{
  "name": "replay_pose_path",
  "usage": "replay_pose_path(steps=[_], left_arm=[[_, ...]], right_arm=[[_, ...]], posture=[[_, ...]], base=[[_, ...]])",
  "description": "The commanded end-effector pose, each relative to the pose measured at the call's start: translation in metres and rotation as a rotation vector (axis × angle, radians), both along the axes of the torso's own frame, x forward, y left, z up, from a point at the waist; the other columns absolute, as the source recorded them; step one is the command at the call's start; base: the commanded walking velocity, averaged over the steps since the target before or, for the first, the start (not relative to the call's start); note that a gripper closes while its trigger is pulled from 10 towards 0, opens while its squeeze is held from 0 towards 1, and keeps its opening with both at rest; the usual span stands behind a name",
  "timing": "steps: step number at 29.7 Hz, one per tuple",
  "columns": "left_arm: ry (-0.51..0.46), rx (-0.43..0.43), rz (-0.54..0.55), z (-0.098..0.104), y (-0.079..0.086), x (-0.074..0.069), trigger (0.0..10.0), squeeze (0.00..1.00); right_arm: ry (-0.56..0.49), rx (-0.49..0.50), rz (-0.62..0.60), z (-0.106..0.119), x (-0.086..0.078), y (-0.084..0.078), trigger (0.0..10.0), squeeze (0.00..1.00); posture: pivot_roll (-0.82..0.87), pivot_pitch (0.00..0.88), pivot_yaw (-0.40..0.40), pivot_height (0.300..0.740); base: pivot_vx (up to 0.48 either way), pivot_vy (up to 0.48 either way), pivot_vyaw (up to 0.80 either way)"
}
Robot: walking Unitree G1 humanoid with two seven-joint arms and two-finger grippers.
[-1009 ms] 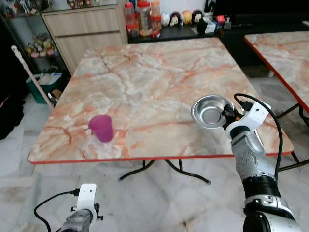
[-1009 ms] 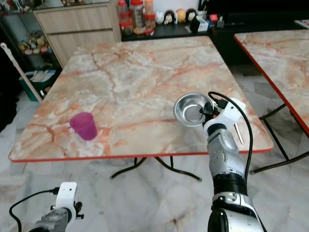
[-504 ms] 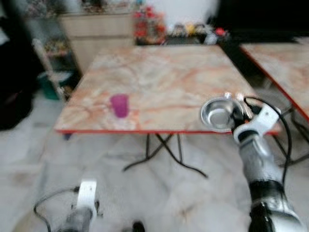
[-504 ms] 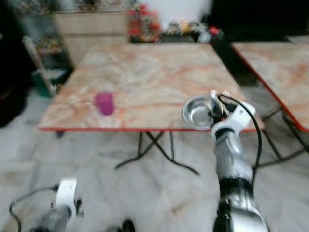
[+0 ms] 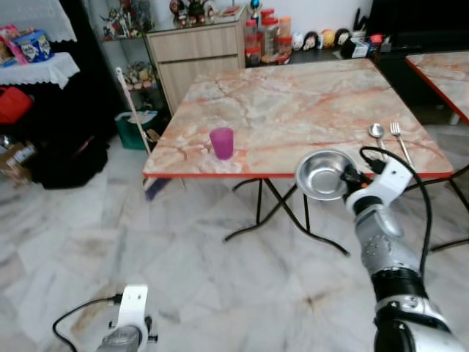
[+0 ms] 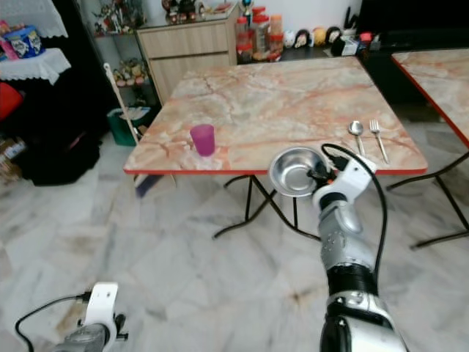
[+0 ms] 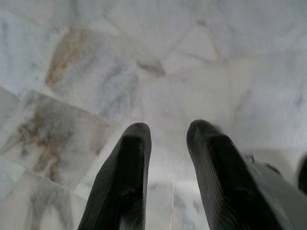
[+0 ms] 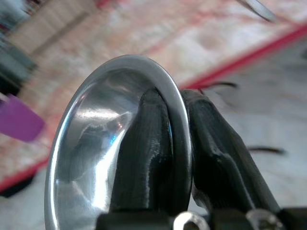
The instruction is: Setting the table
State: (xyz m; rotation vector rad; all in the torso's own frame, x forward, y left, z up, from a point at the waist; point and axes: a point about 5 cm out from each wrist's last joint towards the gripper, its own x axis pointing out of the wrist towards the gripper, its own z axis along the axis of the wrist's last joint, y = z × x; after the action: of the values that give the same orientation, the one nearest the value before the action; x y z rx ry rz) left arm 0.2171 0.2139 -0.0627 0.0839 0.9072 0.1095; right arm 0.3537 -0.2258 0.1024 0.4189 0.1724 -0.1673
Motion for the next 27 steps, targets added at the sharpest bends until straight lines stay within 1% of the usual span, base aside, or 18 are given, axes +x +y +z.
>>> replay_pose_path(steps=[1,3,4,5,6,7,9,11,12,13,14,17,19,20,23,24,25,27], left_arm=[[-0.009,0.016,0.002,0.004,0.007,0.004,10.0,0.00],[-0.008,0.017,0.002,0.004,0.008,0.003,10.0,0.00],[-0.007,0.018,0.002,0.004,0.009,0.003,10.0,0.00],[-0.007,0.018,0.002,0.004,0.009,0.003,10.0,0.00],[-0.004,0.018,-0.001,0.003,0.010,0.002,10.0,0.00],[-0.004,0.017,-0.002,0.003,0.009,0.001,10.0,0.00],[-0.005,0.016,-0.004,0.003,0.008,0.001,10.0,0.00],[-0.008,0.013,-0.008,0.003,0.004,0.003,10.0,0.00],[-0.011,0.011,-0.013,0.003,-0.001,0.004,10.0,0.00],[-0.011,0.011,-0.013,0.003,-0.001,0.004,10.0,0.00],[-0.010,0.010,-0.020,0.003,-0.004,0.006,10.0,0.00],[-0.009,0.010,-0.028,0.003,-0.006,0.007,10.0,0.00],[-0.008,0.009,-0.032,0.002,-0.010,0.007,10.0,0.00],[-0.008,0.009,-0.032,0.002,-0.010,0.007,10.0,0.00],[-0.001,0.013,-0.033,0.002,-0.009,0.006,10.0,0.00],[0.004,0.015,-0.031,0.001,-0.007,0.004,10.0,0.00],[0.006,0.017,-0.029,0.001,-0.006,0.004,10.0,0.00],[0.014,0.023,-0.025,0.000,-0.004,0.002,10.0,0.00]], right_arm=[[0.064,-0.025,0.008,-0.012,-0.001,0.005,10.0,0.00],[0.110,-0.057,0.012,-0.021,-0.004,0.005,10.0,0.00],[0.145,-0.094,0.017,-0.027,-0.006,0.006,10.0,0.00],[0.145,-0.094,0.017,-0.027,-0.006,0.006,10.0,0.00],[0.263,-0.165,0.027,-0.050,-0.017,0.007,10.0,0.00],[0.319,-0.218,0.037,-0.060,-0.023,0.007,10.0,0.00],[0.388,-0.271,0.053,-0.074,-0.033,0.007,10.0,0.00],[0.447,-0.296,0.069,-0.087,-0.043,0.008,10.0,0.00],[0.504,-0.357,0.111,-0.099,-0.053,0.010,10.0,0.00],[0.504,-0.357,0.111,-0.099,-0.053,0.010,10.0,0.00],[0.546,-0.415,0.152,-0.108,-0.061,0.012,10.0,0.00],[0.608,-0.404,0.174,-0.120,-0.074,0.013,10.0,0.00],[0.663,-0.366,0.190,-0.134,-0.090,0.015,10.0,0.00],[0.663,-0.366,0.190,-0.134,-0.090,0.015,10.0,0.00],[0.701,-0.296,0.160,-0.146,-0.106,0.013,10.0,0.00],[0.732,-0.275,0.141,-0.151,-0.113,0.012,10.0,0.00],[0.749,-0.295,0.147,-0.152,-0.115,0.011,10.0,0.00],[0.733,-0.274,0.154,-0.150,-0.112,0.012,10.0,0.00]], posture=[[-0.08,0.005,0.093,0.736],[-0.08,0.005,0.095,0.736],[-0.08,0.005,0.095,0.736],[-0.08,0.005,0.095,0.736],[-0.08,0.005,0.095,0.736],[-0.08,0.005,0.095,0.736],[-0.07,0.008,0.093,0.736],[-0.07,0.008,0.092,0.736],[-0.07,0.008,0.092,0.736],[-0.07,0.008,0.092,0.736],[-0.06,0.004,0.093,0.736],[-0.06,0.000,0.096,0.736],[-0.06,0.000,0.096,0.736],[-0.06,0.000,0.096,0.736],[-0.06,0.000,0.093,0.736],[-0.06,0.000,0.093,0.736],[-0.06,0.000,0.093,0.736],[-0.06,0.000,0.091,0.736]], base=[[0.000,0.000,0.00],[0.000,0.000,0.00],[0.000,0.000,0.00],[0.000,0.000,0.00],[0.000,0.000,0.00],[0.000,0.000,0.00],[0.000,0.000,0.00],[0.000,0.000,0.00],[0.000,0.000,0.00],[0.000,0.000,0.00],[0.000,0.000,0.00],[0.000,0.000,0.00],[0.000,0.000,0.00],[0.000,0.000,0.00],[0.000,0.000,0.00],[0.000,0.000,0.00],[0.000,0.000,0.00],[0.000,0.000,0.00]])
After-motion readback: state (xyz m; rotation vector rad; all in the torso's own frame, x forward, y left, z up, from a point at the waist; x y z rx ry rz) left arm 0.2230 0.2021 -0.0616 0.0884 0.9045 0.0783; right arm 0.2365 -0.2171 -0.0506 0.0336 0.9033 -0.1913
